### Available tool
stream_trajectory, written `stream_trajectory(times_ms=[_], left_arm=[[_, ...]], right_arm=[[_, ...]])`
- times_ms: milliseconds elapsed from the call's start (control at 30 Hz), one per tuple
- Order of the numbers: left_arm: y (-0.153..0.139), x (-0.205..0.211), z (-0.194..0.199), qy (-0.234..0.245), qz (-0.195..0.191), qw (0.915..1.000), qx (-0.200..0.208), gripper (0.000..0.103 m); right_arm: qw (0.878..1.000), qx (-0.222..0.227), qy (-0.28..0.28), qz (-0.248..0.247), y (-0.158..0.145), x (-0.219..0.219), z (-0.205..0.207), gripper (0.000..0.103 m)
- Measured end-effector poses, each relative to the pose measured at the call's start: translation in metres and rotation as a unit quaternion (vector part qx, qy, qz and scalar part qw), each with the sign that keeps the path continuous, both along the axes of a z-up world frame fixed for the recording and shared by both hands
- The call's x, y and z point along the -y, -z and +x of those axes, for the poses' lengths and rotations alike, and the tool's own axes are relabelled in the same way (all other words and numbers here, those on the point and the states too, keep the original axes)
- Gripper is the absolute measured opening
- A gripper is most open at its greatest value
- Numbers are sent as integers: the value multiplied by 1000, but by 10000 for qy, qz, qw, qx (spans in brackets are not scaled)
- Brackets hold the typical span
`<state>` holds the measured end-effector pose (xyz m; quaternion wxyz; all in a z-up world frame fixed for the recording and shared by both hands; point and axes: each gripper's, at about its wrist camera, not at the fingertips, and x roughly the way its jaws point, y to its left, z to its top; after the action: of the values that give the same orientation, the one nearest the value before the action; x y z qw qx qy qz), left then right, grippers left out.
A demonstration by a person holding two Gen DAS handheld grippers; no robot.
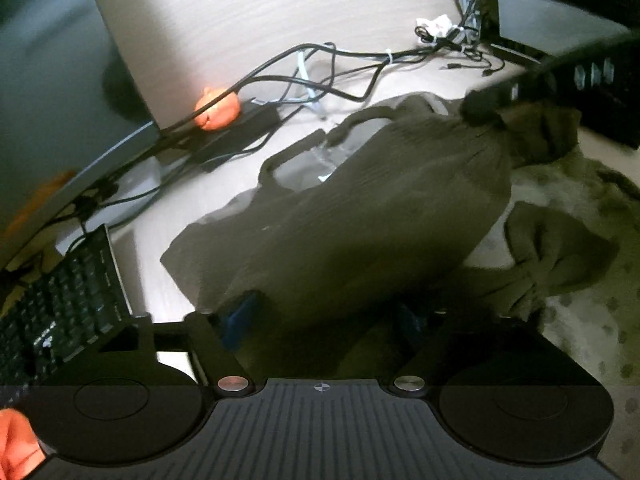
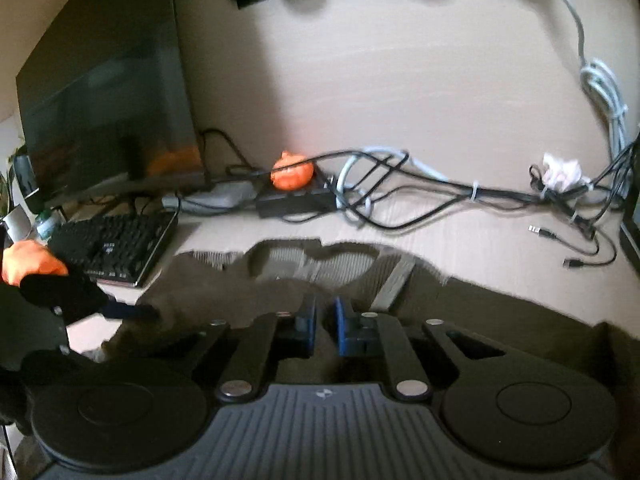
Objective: Fold clothes
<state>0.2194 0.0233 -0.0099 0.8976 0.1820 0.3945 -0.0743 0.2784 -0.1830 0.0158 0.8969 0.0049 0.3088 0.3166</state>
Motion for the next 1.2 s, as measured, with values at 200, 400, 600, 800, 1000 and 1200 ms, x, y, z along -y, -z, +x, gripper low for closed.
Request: stream_trajectory(times_ms=[200, 400, 600, 800, 1000, 1200], left_arm=[[-19, 3, 2, -124, -29, 9992, 372, 7], [-50, 21, 9, 181, -352, 9970, 669, 7], [-11, 28, 8, 151, -281, 9994, 100, 11], [-2, 16, 11, -102, -329, 9994, -86, 23], [-35, 7, 7, -182, -530, 9977, 387, 10], [-18, 10, 11, -33, -558, 9984, -40, 37]], right_arm=[[9996, 277, 12, -71, -13, 0, 0, 4], [9929, 989, 320, -579, -29, 10, 7, 4], [9984, -477, 224, 181, 6, 29, 17, 45], [9977, -633, -13, -245, 39, 0, 9, 21], [9945, 848, -31, -608, -14, -7, -9, 11], [9884, 614, 337, -1345, 12, -9, 20, 10]])
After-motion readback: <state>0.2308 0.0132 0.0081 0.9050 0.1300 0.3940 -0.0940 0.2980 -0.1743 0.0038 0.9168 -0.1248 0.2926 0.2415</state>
